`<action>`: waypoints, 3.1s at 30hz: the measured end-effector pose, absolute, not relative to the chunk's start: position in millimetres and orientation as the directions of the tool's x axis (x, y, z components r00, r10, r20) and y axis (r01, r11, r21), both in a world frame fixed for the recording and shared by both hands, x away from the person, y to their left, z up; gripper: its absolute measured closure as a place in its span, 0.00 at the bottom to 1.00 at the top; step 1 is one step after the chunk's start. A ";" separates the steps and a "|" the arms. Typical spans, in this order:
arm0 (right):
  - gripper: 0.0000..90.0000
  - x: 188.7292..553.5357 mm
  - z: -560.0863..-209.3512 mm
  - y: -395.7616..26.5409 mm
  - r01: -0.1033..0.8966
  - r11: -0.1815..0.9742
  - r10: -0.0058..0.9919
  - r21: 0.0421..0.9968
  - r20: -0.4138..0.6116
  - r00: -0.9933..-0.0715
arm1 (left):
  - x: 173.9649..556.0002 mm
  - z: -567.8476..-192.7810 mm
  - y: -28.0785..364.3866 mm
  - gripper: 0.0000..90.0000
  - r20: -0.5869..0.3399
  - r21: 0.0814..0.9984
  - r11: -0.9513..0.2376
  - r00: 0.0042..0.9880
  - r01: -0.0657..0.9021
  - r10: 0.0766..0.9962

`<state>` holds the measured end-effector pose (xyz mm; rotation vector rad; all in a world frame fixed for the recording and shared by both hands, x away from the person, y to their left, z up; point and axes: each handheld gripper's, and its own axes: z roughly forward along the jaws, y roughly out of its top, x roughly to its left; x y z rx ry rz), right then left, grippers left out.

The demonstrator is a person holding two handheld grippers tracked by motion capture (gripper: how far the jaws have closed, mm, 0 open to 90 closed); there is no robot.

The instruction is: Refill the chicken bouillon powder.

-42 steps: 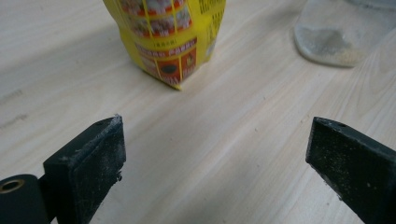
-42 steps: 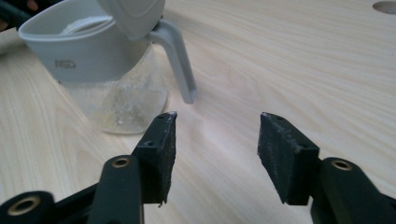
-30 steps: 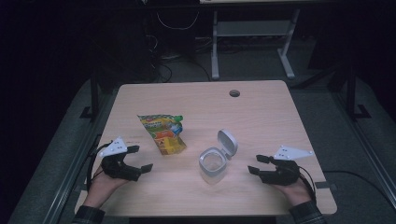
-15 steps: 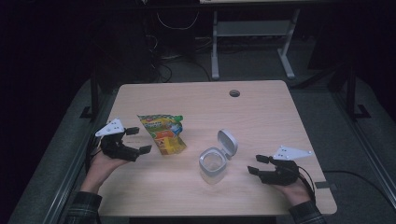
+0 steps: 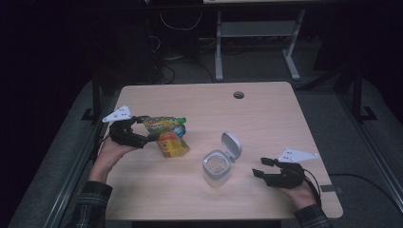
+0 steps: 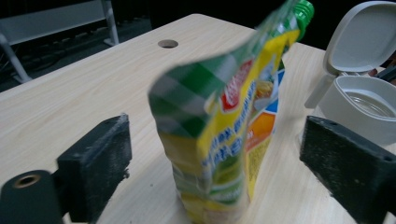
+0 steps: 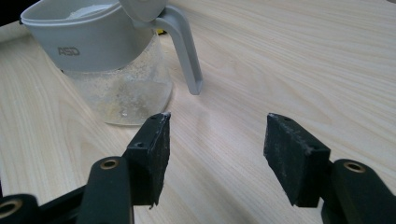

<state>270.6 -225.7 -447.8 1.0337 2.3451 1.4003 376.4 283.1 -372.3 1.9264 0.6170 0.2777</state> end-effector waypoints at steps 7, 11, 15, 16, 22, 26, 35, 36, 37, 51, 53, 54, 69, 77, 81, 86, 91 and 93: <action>0.45 271.4 -448.7 -225.7 0.461 0.298 0.667 0.836 0.163 -0.727 | 381.3 -376.7 278.1 0.16 -0.082 0.900 -0.330 0.856 0.283 0.510; 0.45 271.4 -448.4 -225.2 0.457 0.299 0.666 0.838 0.159 -0.728 | 377.4 -378.3 276.6 0.25 -0.088 0.904 -0.328 0.869 0.275 0.487; 0.45 271.7 -448.1 -226.0 0.456 0.301 0.666 0.837 0.157 -0.729 | 373.2 -379.2 274.5 0.29 -0.086 0.893 -0.355 0.878 0.278 0.472; 0.45 271.7 -448.0 -226.2 0.456 0.301 0.666 0.838 0.158 -0.729 | 372.2 -378.4 274.0 0.30 -0.088 0.893 -0.355 0.880 0.278 0.467; 0.45 271.7 -447.9 -225.9 0.457 0.301 0.664 0.837 0.160 -0.730 | 367.9 -375.5 273.5 0.42 -0.072 0.892 -0.367 0.885 0.264 0.461; 0.45 271.9 -448.4 -225.2 0.459 0.304 0.664 0.835 0.160 -0.730 | 367.2 -376.8 275.3 0.53 -0.062 0.899 -0.356 0.881 0.253 0.469; 0.45 273.1 -449.4 -224.6 0.458 0.309 0.661 0.834 0.158 -0.733 | 368.0 -379.6 273.5 0.65 -0.075 0.898 -0.353 0.882 0.263 0.466; 0.45 273.2 -449.4 -224.6 0.458 0.309 0.662 0.833 0.157 -0.733 | 368.2 -379.6 272.8 0.66 -0.070 0.898 -0.356 0.883 0.258 0.464; 0.45 273.3 -449.5 -224.6 0.458 0.309 0.662 0.834 0.157 -0.733 | 368.3 -379.6 272.4 0.67 -0.067 0.897 -0.359 0.883 0.257 0.464; 0.45 273.4 -449.9 -224.3 0.461 0.312 0.663 0.831 0.158 -0.732 | 363.5 -379.5 266.9 0.90 -0.039 0.894 -0.379 0.886 0.238 0.463; 0.45 273.4 -449.9 -224.3 0.461 0.313 0.663 0.831 0.156 -0.732 | 362.6 -379.0 266.2 0.96 -0.037 0.893 -0.383 0.887 0.236 0.460; 0.45 273.4 -449.9 -224.3 0.461 0.313 0.663 0.831 0.156 -0.732 | 362.2 -378.7 265.9 0.96 -0.038 0.892 -0.385 0.887 0.238 0.460; 0.43 274.4 -449.6 -225.0 0.470 0.312 0.663 0.826 0.165 -0.730 | 359.3 -375.8 261.3 1.00 -0.060 0.893 -0.359 0.862 0.272 0.503; 0.45 272.2 -446.7 -223.9 0.462 0.309 0.666 0.831 0.158 -0.729 | 355.4 -367.9 261.3 1.00 -0.080 0.898 -0.334 0.853 0.286 0.516; 0.57 269.4 -442.4 -222.8 0.457 0.302 0.670 0.837 0.155 -0.726 | 351.9 -361.5 264.3 1.00 -0.090 0.902 -0.321 0.851 0.290 0.517; 0.88 264.1 -434.5 -221.1 0.436 0.306 0.659 0.846 0.142 -0.739 | 340.8 -349.1 271.0 1.00 -0.097 0.907 -0.311 0.861 0.283 0.500; 1.00 258.8 -427.3 -218.7 0.405 0.309 0.641 0.860 0.127 -0.757 | 333.5 -342.4 274.6 1.00 -0.104 0.915 -0.297 0.869 0.274 0.483; 1.00 254.4 -422.0 -214.6 0.377 0.312 0.619 0.872 0.114 -0.777 | 328.5 -337.7 275.8 1.00 -0.105 0.915 -0.298 0.874 0.272 0.474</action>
